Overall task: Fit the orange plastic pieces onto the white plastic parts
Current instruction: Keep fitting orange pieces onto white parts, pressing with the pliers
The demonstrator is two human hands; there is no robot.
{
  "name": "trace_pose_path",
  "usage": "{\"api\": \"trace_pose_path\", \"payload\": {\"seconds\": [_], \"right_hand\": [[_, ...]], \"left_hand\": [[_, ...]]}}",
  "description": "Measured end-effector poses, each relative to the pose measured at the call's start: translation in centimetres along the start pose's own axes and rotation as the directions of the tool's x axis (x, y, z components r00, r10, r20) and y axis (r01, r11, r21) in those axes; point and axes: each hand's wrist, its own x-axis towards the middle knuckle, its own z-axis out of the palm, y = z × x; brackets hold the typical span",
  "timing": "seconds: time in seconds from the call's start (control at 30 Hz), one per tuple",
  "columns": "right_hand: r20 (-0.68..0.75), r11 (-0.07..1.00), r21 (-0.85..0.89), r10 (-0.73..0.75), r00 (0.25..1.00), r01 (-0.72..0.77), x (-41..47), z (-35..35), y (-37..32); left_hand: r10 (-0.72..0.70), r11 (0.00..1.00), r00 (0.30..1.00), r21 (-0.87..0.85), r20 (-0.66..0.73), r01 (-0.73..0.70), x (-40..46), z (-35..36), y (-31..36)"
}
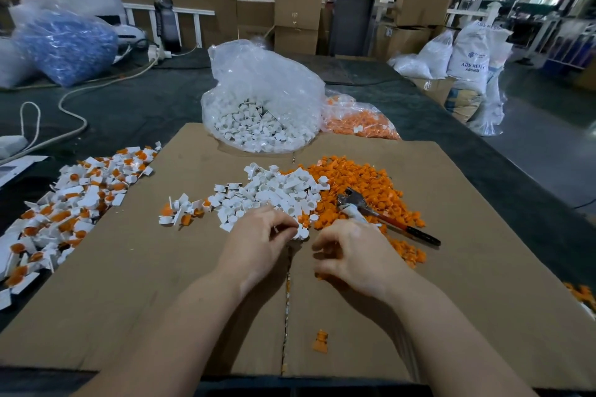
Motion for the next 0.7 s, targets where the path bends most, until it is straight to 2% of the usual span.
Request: {"api": "trace_pose_path", "payload": {"seconds": [0.1, 0.47, 0.7], "right_hand": [[0.011, 1.000, -0.022, 0.000, 1.000, 0.000, 0.0, 0.5, 0.0], [-0.231, 0.978, -0.198, 0.017, 0.973, -0.065, 1.0, 3.1, 0.8], [-0.166, 0.981, -0.192, -0.003, 0.986, -0.029, 1.2, 3.1, 0.7]], "left_hand": [[-0.020, 1.000, 1.000, 0.012, 0.017, 0.020, -0.2, 0.3, -0.1], [-0.062, 0.998, 0.998, 0.035, 0.027, 0.061, 0.1, 1.8, -0.1], [-0.095, 0.992, 0.994, 0.093, 0.044, 0.091, 0.7, 2.5, 0.1]]}}
